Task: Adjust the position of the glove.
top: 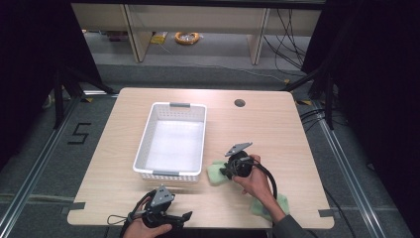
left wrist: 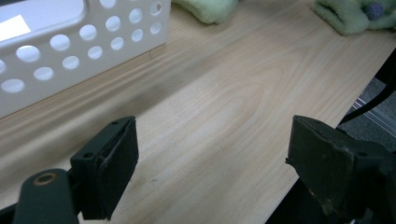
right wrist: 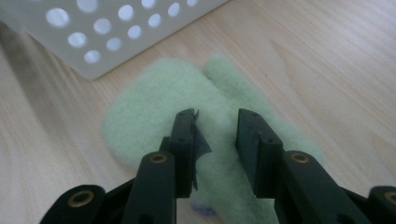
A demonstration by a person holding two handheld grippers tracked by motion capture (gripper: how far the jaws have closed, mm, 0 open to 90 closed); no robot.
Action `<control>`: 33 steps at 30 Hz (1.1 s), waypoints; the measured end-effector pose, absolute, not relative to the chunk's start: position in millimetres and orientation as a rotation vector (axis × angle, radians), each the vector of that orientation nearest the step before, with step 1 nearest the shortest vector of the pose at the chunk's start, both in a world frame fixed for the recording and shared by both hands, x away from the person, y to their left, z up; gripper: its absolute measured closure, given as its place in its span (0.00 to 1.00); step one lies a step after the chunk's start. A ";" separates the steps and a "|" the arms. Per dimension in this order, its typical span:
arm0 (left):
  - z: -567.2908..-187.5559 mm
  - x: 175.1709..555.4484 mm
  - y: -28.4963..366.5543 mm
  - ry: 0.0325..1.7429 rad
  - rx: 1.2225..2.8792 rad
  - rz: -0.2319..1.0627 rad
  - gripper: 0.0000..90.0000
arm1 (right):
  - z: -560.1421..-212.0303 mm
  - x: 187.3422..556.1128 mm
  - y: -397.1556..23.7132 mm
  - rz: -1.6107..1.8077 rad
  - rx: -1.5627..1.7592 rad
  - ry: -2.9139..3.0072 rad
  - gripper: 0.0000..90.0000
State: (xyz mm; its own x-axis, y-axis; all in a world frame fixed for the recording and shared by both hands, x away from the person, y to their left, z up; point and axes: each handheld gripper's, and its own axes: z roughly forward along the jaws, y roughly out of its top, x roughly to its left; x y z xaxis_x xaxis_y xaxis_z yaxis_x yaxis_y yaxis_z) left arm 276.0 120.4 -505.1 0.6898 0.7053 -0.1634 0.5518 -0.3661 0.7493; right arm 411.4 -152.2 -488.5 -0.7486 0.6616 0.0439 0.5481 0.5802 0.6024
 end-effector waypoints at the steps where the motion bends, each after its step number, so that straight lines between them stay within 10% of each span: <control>1: -505.1 275.5 119.6 0.966 2.056 0.227 0.18 | -490.0 411.6 -151.9 0.895 1.007 2.627 0.76; 14: -503.2 275.5 121.9 0.961 2.063 0.232 0.18 | -486.2 405.0 -160.0 1.011 1.034 2.585 0.98; 33: -502.6 275.1 122.0 0.961 2.058 0.225 0.18 | -457.8 339.8 -185.3 1.224 1.035 2.558 0.99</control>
State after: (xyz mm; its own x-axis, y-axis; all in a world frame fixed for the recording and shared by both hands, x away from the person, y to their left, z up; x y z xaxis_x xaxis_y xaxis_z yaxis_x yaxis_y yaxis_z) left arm 275.1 122.0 -502.6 0.6910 0.7022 -0.1716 0.5525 -0.3601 0.7517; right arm 339.8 -185.3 -457.8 -0.7582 0.6286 0.1729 0.5290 0.4382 0.7267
